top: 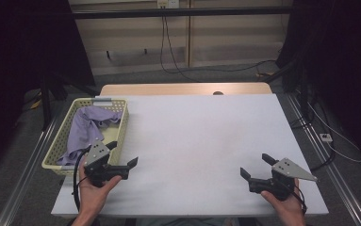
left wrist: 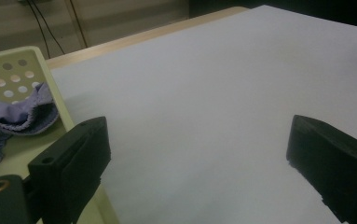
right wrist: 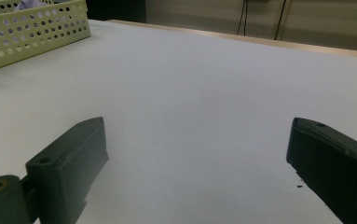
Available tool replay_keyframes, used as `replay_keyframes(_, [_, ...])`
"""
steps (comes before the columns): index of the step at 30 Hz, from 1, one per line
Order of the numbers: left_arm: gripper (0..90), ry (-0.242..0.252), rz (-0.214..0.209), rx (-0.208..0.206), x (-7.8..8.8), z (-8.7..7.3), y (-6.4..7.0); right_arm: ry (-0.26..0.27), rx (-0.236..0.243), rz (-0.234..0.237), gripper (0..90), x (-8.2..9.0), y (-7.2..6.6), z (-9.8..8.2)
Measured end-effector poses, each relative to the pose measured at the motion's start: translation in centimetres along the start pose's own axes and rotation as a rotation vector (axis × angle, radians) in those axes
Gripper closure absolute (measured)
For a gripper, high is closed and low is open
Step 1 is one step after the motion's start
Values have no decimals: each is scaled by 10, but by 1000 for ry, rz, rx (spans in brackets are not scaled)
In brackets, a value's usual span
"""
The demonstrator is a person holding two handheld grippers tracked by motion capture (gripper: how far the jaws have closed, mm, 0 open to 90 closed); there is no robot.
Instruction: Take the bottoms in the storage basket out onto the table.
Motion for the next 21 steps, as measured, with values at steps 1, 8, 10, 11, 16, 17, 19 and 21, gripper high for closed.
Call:
replay_keyframes(1, [69,0,0,0,0,0,0,0,0,0,52,0,0,0])
replay_keyframes(8, [75,-8,17,13,2,5,-9,-6,-7,-2,48,-1,0,0])
replay_keyframes(10, [74,-13,28,12,5,7,-14,-9,-3,-6,48,-2,0,0])
replay_keyframes(11, [74,-18,31,10,6,7,-16,-11,0,-4,48,-2,0,-1])
replay_keyframes(16, [74,-31,38,20,4,8,-23,-14,-3,-5,47,-2,0,-1])
replay_keyframes(17, [75,-51,20,20,2,9,-24,-12,-3,-4,47,-2,0,-1])
replay_keyframes(19, [76,-65,15,17,2,9,-25,-12,-3,-2,47,-2,0,-1])
replay_keyframes(21, [74,-82,25,12,4,12,-31,-14,-2,3,46,-2,-1,-1])
Point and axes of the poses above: each handheld gripper's, and its own axes: x roughly backward along the jaws, z roughly out of its top, y roughly to its right, the point moved 9 cm from there along -x, roughly forward along the jaws, and after that the axes turned 2 degrees about -x, right-handed, at the moved point
